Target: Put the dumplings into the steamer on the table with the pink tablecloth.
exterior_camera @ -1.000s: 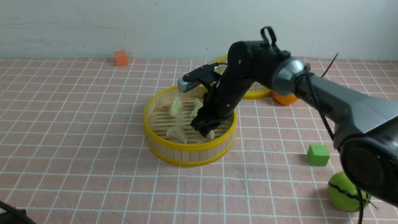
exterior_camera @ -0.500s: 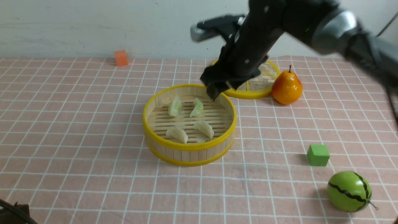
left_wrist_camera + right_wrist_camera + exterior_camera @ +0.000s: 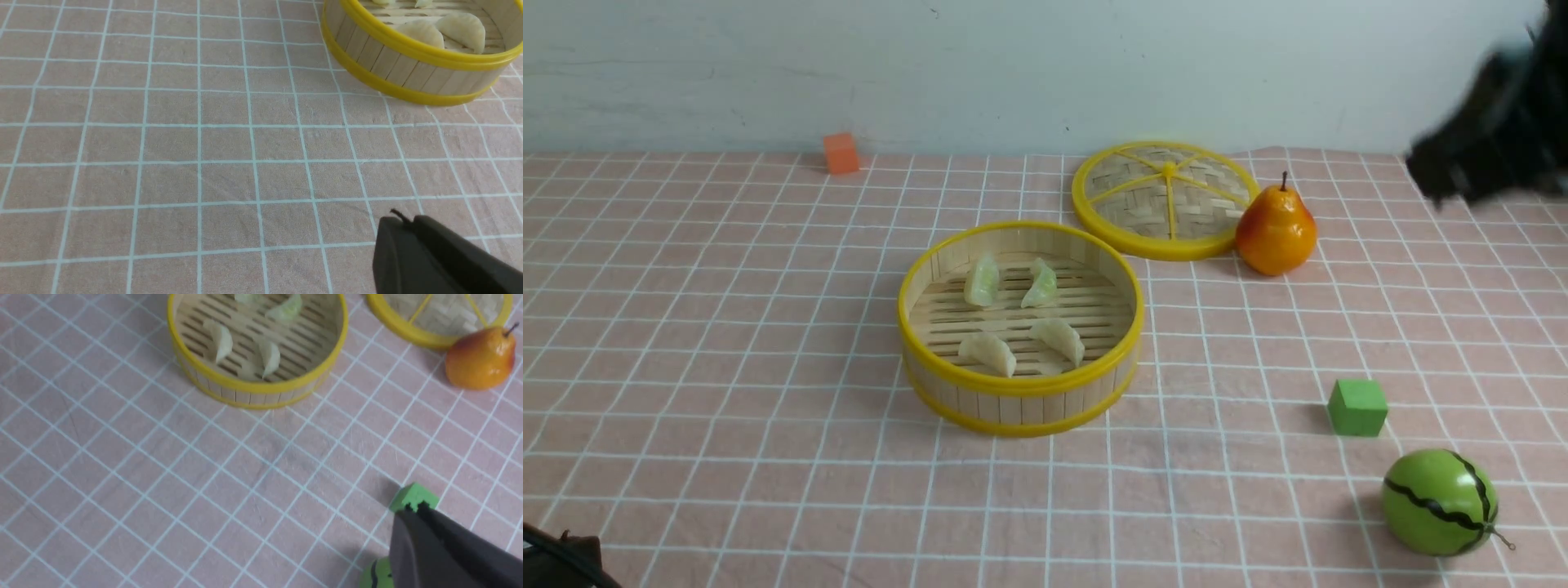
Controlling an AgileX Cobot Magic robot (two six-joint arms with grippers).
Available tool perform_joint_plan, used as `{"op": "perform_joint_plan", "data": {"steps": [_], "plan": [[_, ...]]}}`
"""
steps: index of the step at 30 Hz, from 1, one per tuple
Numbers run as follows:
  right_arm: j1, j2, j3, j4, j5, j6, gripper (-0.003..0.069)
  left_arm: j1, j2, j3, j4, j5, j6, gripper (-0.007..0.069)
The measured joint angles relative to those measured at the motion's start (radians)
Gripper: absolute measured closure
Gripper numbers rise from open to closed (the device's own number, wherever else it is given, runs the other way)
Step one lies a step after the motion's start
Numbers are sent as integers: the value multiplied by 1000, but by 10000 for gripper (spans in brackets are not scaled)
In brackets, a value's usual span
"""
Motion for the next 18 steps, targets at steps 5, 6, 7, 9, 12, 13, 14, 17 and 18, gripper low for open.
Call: {"op": "perform_joint_plan", "data": {"steps": [5, 6, 7, 9, 12, 13, 14, 17, 18], "plan": [[0, -222, 477, -6, -357, 1, 678, 0, 0, 0, -1, 0, 0, 589], [0, -284, 638, -1, -527, 1, 678, 0, 0, 0, -1, 0, 0, 587], [0, -306, 710, 2, -628, 1, 678, 0, 0, 0, -1, 0, 0, 587], [0, -345, 879, 10, -809, 1, 678, 0, 0, 0, -1, 0, 0, 587], [0, -357, 1036, 27, -1037, 1, 676, 0, 0, 0, -1, 0, 0, 587], [0, -357, 1078, 33, -1101, 1, 676, 0, 0, 0, -1, 0, 0, 587], [0, -357, 1115, 36, -1160, 1, 676, 0, 0, 0, -1, 0, 0, 586], [0, -357, 1183, 36, -1245, 1, 674, 0, 0, 0, -1, 0, 0, 586], [0, -357, 1221, 36, -1275, 1, 672, 0, 0, 0, -1, 0, 0, 586]]}}
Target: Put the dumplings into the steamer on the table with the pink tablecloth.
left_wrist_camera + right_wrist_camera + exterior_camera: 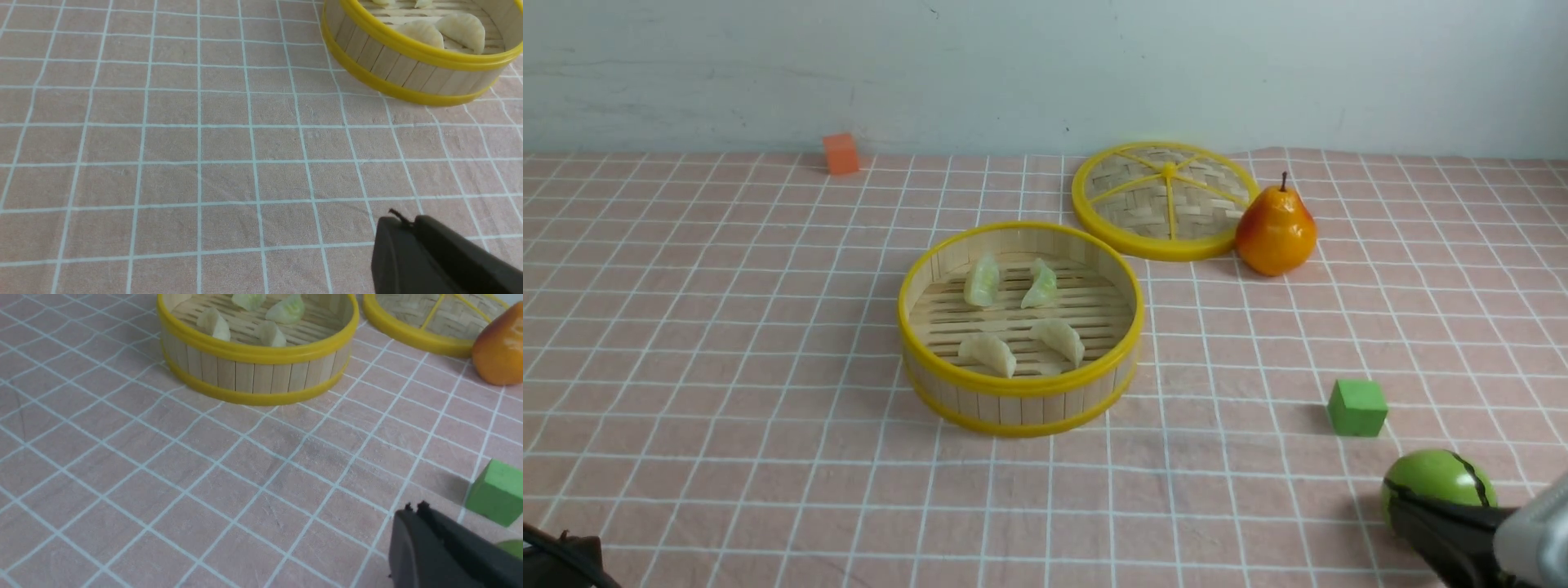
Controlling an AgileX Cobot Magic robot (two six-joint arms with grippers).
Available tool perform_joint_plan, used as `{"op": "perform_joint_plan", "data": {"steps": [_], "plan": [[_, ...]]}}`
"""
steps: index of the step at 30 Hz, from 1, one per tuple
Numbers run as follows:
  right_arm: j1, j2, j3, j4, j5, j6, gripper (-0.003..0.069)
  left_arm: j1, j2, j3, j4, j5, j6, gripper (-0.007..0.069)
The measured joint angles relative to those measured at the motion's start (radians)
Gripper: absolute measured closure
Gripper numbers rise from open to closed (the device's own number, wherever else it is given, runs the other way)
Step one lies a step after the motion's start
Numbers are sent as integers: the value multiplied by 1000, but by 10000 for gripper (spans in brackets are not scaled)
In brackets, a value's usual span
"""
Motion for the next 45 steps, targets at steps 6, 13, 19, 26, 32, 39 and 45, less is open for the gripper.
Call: {"op": "perform_joint_plan", "data": {"steps": [6, 13, 19, 26, 32, 39, 45], "plan": [[0, -18, 136, 1, -29, 0, 669, 0, 0, 0, 0, 0, 0, 577], [-75, -339, 189, 0, 166, 0, 669, 0, 0, 0, 0, 16, 0, 568], [-252, -711, 190, 0, 405, 0, 664, 0, 0, 0, 0, 24, 0, 564], [-407, -797, 184, 5, 546, 3, 662, 0, 1, 0, -1, 33, 0, 554], [-410, -797, 182, -36, 555, 106, 662, 0, 1, 0, -1, 35, 0, 550], [-410, -797, 182, -52, 557, 183, 661, 0, 1, 0, -1, 35, 0, 543], [-410, -797, 181, -53, 558, 184, 658, 0, 1, 0, -1, 35, 0, 535]]}}
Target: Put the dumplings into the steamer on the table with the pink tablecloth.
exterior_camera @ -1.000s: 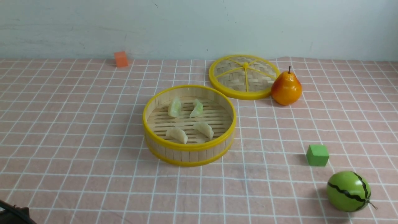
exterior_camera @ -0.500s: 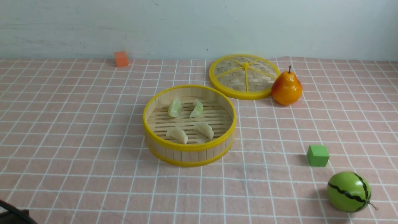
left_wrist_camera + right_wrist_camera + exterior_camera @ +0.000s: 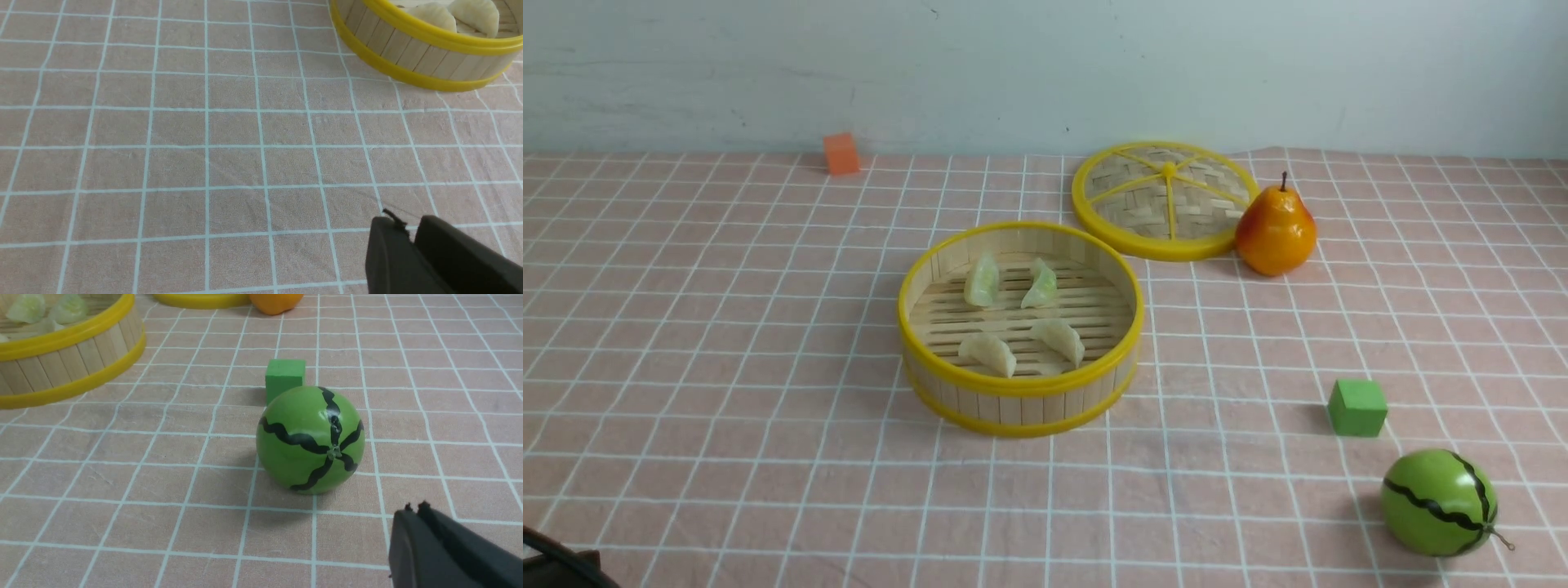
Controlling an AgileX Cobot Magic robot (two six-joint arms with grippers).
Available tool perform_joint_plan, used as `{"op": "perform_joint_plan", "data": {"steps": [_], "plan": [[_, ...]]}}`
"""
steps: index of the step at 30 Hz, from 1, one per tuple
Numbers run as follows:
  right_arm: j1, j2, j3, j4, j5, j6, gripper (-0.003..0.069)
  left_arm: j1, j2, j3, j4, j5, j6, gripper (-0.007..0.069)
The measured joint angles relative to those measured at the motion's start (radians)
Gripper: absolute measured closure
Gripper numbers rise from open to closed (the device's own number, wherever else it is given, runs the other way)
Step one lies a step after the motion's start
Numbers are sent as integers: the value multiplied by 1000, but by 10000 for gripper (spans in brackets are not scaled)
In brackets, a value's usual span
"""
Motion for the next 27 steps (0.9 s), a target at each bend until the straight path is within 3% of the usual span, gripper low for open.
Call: {"op": "perform_joint_plan", "data": {"steps": [14, 23, 27], "plan": [[0, 0, 0, -1, 1, 0, 647, 0, -2, 11, 1, -15, 0, 522], [0, 0, 0, -3, 2, 0, 637, 11, -149, 317, 3, -237, 4, 515], [0, 0, 0, -3, 2, 0, 635, 70, -313, 376, -108, -281, 1, 515]]}}
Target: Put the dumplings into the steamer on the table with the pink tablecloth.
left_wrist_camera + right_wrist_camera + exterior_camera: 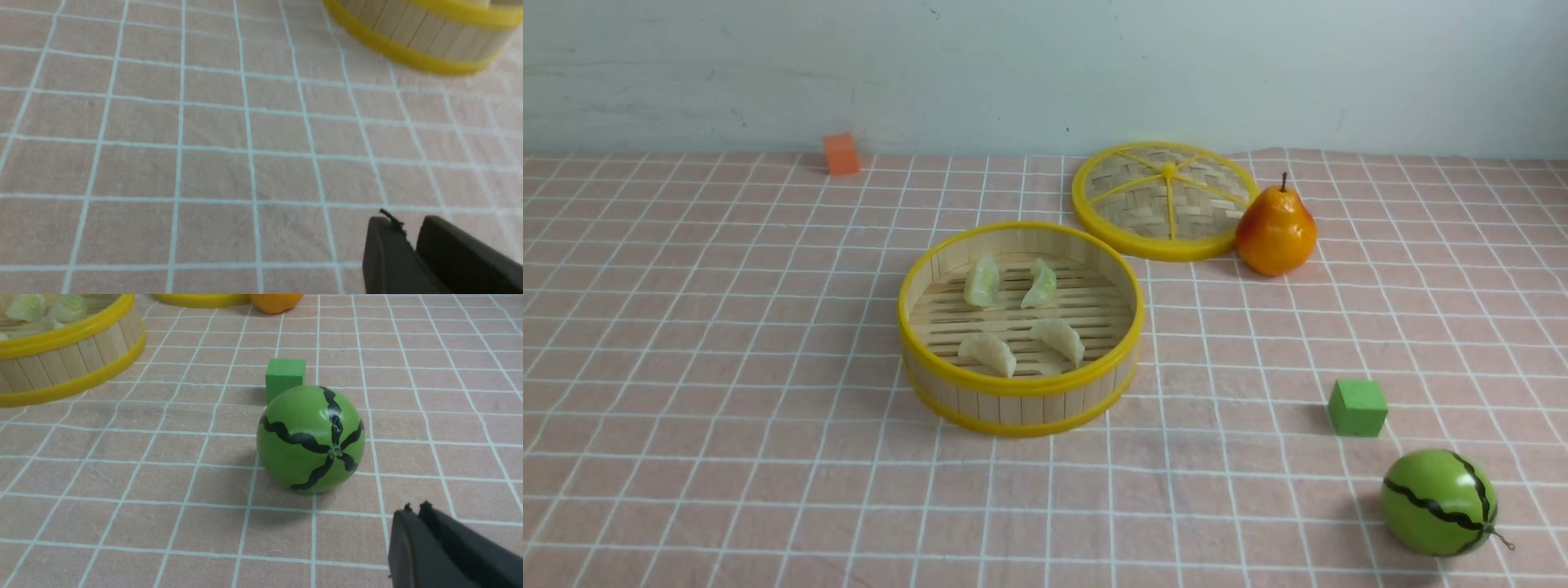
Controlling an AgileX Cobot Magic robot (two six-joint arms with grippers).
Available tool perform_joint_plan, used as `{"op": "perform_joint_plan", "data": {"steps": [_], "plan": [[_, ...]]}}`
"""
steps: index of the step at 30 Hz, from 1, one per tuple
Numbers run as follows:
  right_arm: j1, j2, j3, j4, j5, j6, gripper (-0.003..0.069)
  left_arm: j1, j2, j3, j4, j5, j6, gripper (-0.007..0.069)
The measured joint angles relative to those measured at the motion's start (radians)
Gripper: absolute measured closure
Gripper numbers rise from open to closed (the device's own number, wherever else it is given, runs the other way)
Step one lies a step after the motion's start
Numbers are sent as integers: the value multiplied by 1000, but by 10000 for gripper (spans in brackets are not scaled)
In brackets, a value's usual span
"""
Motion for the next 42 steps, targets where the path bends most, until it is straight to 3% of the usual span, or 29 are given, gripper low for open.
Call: {"op": "perform_joint_plan", "data": {"steps": [4, 7, 12, 16, 42], "plan": [[0, 0, 0, -1, 0, 0, 629, 93, -111, 3, -119, 0, 64, 515], [0, 0, 0, -1, 1, 0, 624, 173, -118, 3, -205, 43, 193, 519], [0, 0, 0, -1, 1, 0, 617, 235, -118, 3, -244, 91, 373, 592], [0, 0, 0, -1, 1, 0, 617, 242, -118, 3, -245, 92, 433, 638], [0, 0, 0, -1, 1, 0, 587, 242, -118, 3, -272, 104, 442, 638]]}}
